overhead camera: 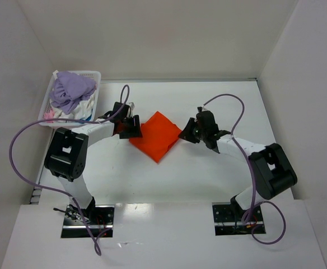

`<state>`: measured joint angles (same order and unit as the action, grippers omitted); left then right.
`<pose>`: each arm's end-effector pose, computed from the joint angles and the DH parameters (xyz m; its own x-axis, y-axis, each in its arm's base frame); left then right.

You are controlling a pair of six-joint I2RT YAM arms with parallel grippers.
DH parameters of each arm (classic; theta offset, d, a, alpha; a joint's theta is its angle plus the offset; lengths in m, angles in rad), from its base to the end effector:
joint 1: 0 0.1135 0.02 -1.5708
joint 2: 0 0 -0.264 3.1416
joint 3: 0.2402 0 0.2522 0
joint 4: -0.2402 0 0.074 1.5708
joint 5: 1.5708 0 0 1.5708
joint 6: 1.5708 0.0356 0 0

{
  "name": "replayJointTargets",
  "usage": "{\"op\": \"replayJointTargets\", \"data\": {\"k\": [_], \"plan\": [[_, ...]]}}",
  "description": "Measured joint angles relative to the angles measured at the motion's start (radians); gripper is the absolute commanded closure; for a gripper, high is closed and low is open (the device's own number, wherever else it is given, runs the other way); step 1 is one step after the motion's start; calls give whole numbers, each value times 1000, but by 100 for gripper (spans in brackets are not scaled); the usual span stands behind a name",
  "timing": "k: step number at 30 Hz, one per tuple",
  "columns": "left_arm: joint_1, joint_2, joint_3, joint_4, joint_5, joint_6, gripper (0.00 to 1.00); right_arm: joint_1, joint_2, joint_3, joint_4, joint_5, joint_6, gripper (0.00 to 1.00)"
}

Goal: Fold and stack the t-shirts
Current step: Fold the long partially folded tshirt into a neat square

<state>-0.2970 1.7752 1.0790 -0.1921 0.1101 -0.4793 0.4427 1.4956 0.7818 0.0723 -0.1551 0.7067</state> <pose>0.3517 -0.1117 0.1761 -0.8231 -0.2274 -0.5203 -0.0253 0.9301 -0.3665 0.2796 0.1387 0.1964 -0.7586 0.3503 -0.5493 -0.0558 0.8051 0.5905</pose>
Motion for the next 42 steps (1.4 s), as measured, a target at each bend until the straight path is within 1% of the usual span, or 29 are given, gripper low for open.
{"op": "replayJointTargets", "data": {"k": [2,3,5,12,15,22,25,29,31,33,35,36,38,39,42], "plan": [[0,10,0,4,2,0,39,2,34,-1,3,1,4,77],[0,14,0,5,5,0,44,2,49,-2,4,0,5,77],[0,24,0,8,11,-1,48,3,68,-2,4,1,7,77],[-21,45,-2,31,28,0,58,3,85,-1,9,9,6,77],[-32,48,-6,43,45,-1,59,3,101,8,13,16,6,77],[-54,40,-29,66,82,-26,62,3,197,60,19,25,3,77],[-93,38,-35,64,102,-37,62,3,211,78,15,32,-1,77],[-165,33,-44,60,120,-56,62,3,211,108,15,50,-14,74],[-190,26,-56,62,122,-73,62,3,210,117,14,60,-20,71],[-205,11,-72,56,123,-79,56,3,206,119,8,71,-24,64],[-207,-6,-80,40,117,-84,54,3,189,117,-6,81,-26,57],[-205,-15,-83,31,112,-90,51,1,171,113,-13,85,-27,48],[-205,-38,-87,11,96,-100,47,-8,119,93,-18,92,-29,36],[-204,-49,-87,3,90,-101,45,-13,86,80,-21,93,-33,27],[-203,-92,-88,-11,73,-104,41,-40,8,52,-24,96,-43,16]]}}
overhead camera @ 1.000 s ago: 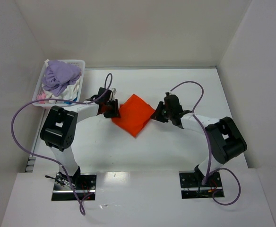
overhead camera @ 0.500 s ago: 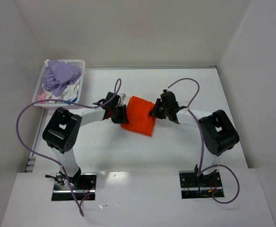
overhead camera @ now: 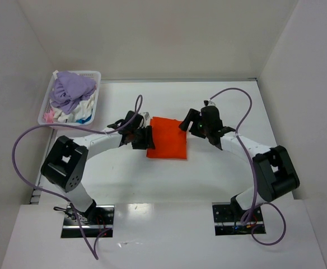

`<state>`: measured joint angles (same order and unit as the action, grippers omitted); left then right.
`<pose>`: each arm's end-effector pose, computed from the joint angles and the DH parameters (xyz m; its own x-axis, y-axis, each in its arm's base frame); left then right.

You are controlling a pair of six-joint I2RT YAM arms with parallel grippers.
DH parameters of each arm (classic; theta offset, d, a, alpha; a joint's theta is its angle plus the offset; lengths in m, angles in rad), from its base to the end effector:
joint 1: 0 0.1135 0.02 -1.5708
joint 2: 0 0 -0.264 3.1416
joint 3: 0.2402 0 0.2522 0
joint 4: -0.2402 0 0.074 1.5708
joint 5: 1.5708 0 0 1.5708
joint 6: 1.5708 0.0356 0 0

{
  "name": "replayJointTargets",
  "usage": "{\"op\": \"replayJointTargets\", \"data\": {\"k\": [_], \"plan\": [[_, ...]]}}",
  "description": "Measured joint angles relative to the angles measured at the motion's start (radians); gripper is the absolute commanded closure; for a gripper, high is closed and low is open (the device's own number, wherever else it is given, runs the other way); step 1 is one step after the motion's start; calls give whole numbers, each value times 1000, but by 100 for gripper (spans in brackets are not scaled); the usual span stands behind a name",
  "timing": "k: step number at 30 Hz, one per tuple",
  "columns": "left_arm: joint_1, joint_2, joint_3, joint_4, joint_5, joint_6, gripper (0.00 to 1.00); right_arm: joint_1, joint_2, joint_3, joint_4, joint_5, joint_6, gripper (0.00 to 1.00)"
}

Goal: Fold and stack the t-shirts
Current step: Fold the long partially folded tshirt into a neat square, then put the neatly folded tshirt into the corner of the board with the right arm

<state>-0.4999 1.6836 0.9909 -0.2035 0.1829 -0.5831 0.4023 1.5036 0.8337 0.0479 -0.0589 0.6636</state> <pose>0.2993 -0.1709 0.1804 -0.8866 -0.1327 -0.4432 0.0993 0.8811 -0.4625 0.2942 0.1274 0.2080 -0.6902 0.3746 -0.6191 -0.0123 0.8494 0.5276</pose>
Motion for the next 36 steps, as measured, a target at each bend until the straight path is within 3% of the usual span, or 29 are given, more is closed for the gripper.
{"op": "replayJointTargets", "data": {"k": [3,4,16,24,31,35,36], "plan": [[0,-40,0,-7,-6,0,37,-17,-20,-17,2,-2,-5,9],[0,-50,0,-7,-7,1,37,-17,-17,-24,2,-5,-5,0],[42,-234,0,-65,-23,2,18,-17,95,-71,33,-79,-7,0],[59,-343,0,-70,-10,3,17,-17,170,-61,140,-150,2,3],[87,-378,0,-83,17,3,16,-17,222,-35,198,-190,13,11],[106,-393,0,-82,29,3,16,-17,242,-26,212,-195,21,24],[108,-393,0,-82,32,3,16,-17,249,-23,214,-196,22,34]]}}
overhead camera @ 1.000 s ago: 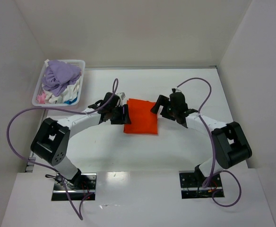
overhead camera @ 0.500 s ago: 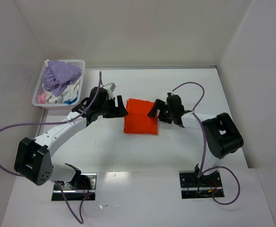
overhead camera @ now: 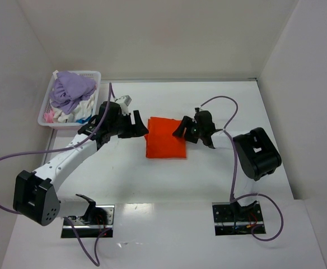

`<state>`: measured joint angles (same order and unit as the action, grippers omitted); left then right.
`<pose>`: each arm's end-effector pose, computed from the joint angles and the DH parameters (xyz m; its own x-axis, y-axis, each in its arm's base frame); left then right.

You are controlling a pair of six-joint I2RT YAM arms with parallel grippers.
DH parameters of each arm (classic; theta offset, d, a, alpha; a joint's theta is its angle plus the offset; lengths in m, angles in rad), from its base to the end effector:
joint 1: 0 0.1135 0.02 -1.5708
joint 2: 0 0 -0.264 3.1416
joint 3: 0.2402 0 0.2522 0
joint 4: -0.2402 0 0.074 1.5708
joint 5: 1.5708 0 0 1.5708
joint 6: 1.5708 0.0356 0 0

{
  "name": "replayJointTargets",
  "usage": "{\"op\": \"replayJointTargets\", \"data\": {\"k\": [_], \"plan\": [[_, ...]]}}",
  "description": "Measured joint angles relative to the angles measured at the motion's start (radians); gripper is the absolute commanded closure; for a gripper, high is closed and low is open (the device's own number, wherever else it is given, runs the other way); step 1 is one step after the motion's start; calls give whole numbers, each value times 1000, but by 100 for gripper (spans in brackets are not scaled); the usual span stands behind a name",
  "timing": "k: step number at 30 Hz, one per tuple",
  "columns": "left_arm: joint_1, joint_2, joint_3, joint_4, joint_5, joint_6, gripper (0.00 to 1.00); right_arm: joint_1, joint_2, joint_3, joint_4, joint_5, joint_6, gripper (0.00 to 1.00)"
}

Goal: Fold and stack the t-shirts
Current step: Put the neatly folded tshirt into the corner of the board with the right arm

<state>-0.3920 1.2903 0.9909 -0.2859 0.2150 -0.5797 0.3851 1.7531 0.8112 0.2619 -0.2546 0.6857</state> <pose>0.2645 -0.1176 0.2922 -0.7216 -0.2808 -0.6328 0.1701 0.8141 -0.5552 0.3162 0.1378 0.1421 -0.7961 0.3385 -0.5015 -0.0528 0.7868 0.6149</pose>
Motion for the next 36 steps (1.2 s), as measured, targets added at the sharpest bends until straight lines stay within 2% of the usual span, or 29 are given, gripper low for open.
{"op": "replayJointTargets", "data": {"k": [2,3,6,9,21,36], "plan": [[3,0,0,-2,3,0,16,0,17,5,1,0,4,49],[3,0,0,-2,5,0,16,0,26,8,0,0,7,62],[3,0,0,-3,10,1,16,0,49,16,-12,2,14,83],[6,0,0,-3,19,1,16,0,59,50,-60,16,18,100],[39,-42,0,-8,41,3,16,-31,166,336,-298,153,-17,100],[103,-45,0,-58,89,33,16,-371,380,693,-444,216,-88,100]]}}
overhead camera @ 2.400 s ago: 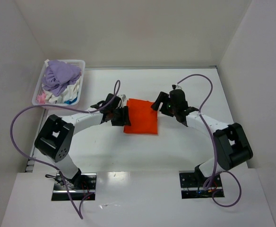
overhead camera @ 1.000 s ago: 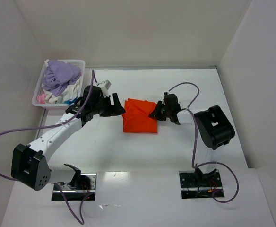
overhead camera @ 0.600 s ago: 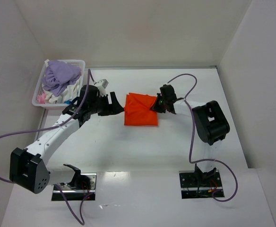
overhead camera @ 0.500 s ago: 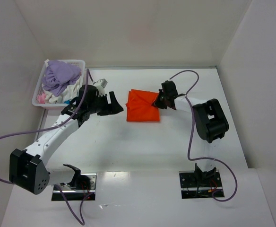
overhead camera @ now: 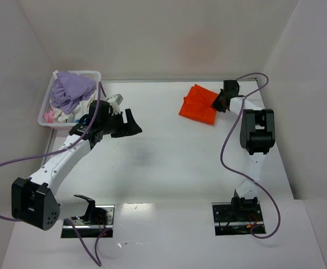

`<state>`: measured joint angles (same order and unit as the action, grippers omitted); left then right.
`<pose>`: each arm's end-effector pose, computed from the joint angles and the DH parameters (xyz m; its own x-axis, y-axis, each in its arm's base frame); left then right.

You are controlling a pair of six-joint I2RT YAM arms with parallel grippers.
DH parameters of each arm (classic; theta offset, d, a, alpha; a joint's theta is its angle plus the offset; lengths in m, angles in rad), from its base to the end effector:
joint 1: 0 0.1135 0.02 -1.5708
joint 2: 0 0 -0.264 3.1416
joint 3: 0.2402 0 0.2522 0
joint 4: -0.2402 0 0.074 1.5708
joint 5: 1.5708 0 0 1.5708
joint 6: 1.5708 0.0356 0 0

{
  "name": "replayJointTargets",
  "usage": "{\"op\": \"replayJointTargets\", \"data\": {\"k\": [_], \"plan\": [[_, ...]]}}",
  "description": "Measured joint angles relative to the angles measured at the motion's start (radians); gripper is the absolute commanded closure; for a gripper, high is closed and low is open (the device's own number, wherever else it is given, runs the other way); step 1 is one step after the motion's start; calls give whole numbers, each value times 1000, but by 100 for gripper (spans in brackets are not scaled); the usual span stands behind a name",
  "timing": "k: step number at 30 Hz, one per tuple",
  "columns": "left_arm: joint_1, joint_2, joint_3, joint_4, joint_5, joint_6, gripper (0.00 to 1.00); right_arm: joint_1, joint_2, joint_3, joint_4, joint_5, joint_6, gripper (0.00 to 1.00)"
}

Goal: Fold and stack the t-shirts
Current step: Put the neatly folded tshirt into the corner of the board with the right arm

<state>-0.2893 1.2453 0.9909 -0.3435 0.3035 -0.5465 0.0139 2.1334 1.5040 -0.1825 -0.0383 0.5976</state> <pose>0.2624 -0.0892 0.2993 -0.7255 -0.3015 -0.6187 0.1545 0.8047 -0.5733 0.4695 0.0079 0.1616 -0.6224 0.5537 -0.5532 0.3750 0.8314 0.4101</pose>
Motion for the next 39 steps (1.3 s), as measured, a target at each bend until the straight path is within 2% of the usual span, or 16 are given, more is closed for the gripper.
{"op": "replayJointTargets", "data": {"k": [9,23,29,31,32,33,39], "plan": [[13,6,2,-25,17,23,16,-109,121,293,-171,138,-131,100],[13,75,53,-39,37,38,16,-286,179,383,-289,272,-234,100],[13,75,59,-44,40,49,16,-277,179,395,-314,336,-251,92],[13,75,59,-49,41,49,16,-274,179,396,-317,343,-252,71],[13,75,60,-50,41,50,16,-274,179,396,-318,343,-254,55],[13,75,60,-50,42,50,16,-274,179,396,-320,342,-253,33],[13,72,59,-53,49,50,16,-265,143,352,-319,332,-270,9]]}}
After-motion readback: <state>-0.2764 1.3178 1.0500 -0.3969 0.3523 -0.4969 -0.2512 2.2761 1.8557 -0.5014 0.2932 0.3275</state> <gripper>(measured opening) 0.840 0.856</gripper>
